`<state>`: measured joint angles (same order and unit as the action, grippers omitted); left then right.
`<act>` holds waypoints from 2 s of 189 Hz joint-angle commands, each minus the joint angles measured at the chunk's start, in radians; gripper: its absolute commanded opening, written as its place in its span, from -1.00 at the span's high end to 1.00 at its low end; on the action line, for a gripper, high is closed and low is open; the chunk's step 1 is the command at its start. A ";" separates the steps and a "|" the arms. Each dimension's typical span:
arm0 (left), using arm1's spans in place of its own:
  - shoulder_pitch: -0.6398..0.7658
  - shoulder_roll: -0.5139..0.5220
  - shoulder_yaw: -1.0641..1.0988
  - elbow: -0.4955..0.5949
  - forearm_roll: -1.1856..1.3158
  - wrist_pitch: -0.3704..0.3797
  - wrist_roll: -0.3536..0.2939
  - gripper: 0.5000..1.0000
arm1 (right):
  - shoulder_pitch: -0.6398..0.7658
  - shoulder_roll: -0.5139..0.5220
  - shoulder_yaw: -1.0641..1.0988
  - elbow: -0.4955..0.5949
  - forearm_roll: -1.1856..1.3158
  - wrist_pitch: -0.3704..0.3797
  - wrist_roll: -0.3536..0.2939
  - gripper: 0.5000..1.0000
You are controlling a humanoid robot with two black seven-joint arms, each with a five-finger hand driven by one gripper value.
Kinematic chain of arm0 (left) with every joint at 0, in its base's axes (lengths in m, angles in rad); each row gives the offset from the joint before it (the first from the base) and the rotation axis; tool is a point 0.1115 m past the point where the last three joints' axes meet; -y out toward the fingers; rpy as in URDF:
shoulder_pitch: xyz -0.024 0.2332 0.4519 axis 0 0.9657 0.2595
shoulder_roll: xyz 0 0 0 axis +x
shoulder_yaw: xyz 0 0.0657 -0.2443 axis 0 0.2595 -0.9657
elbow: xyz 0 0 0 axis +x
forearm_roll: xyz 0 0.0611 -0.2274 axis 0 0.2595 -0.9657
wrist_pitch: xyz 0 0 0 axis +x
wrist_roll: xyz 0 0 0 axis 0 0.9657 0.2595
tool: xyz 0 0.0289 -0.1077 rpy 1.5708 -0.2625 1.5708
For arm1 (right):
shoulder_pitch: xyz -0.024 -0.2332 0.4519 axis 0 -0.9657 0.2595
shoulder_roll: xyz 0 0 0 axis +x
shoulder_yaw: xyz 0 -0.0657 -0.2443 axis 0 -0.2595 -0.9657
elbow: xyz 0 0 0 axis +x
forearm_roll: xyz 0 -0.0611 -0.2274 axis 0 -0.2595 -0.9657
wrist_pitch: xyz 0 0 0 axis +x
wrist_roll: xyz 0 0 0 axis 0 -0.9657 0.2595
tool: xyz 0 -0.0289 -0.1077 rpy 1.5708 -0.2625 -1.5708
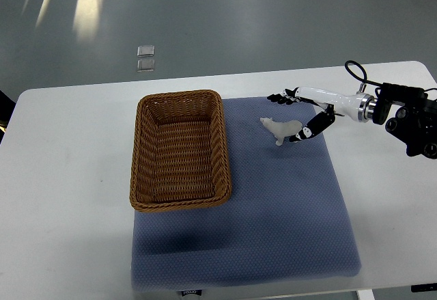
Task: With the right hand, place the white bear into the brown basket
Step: 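Reach the right hand down toward the white polar bear figurine, then close the right hand fingers around the white polar bear and lift, then carry the held bear over the brown wicker basket and lower it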
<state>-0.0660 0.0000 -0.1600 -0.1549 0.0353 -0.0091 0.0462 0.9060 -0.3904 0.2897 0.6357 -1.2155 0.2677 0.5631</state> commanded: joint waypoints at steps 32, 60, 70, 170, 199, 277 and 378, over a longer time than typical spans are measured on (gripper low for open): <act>0.000 0.000 0.000 -0.002 0.000 0.000 0.000 -1.00 | 0.002 0.010 -0.084 -0.005 -0.001 -0.091 -0.011 -0.40; 0.000 0.000 0.000 -0.005 0.000 0.000 0.000 -1.00 | 0.001 0.012 -0.084 -0.007 -0.002 -0.104 -0.011 -0.22; 0.000 0.000 0.000 -0.005 0.000 0.000 0.000 -1.00 | 0.001 0.012 -0.086 -0.007 -0.002 -0.105 -0.012 -0.19; 0.006 0.000 0.000 -0.006 0.000 0.000 0.000 -1.00 | 0.008 0.016 -0.146 -0.005 -0.002 -0.168 -0.029 0.61; 0.008 0.000 0.000 -0.006 0.000 0.000 0.000 -1.00 | 0.019 0.016 -0.146 -0.005 -0.002 -0.171 -0.029 1.00; 0.006 0.000 -0.001 -0.003 0.000 0.000 0.000 -1.00 | 0.166 0.067 -0.146 0.009 -0.001 -0.185 -0.034 1.00; 0.008 0.000 -0.001 -0.015 0.000 0.000 0.000 -1.00 | 0.358 0.347 -0.331 -0.018 -0.015 -0.180 -0.042 1.00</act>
<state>-0.0583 0.0000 -0.1599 -0.1684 0.0353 -0.0092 0.0459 1.2589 -0.0835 -0.0002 0.6324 -1.2299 0.0905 0.5219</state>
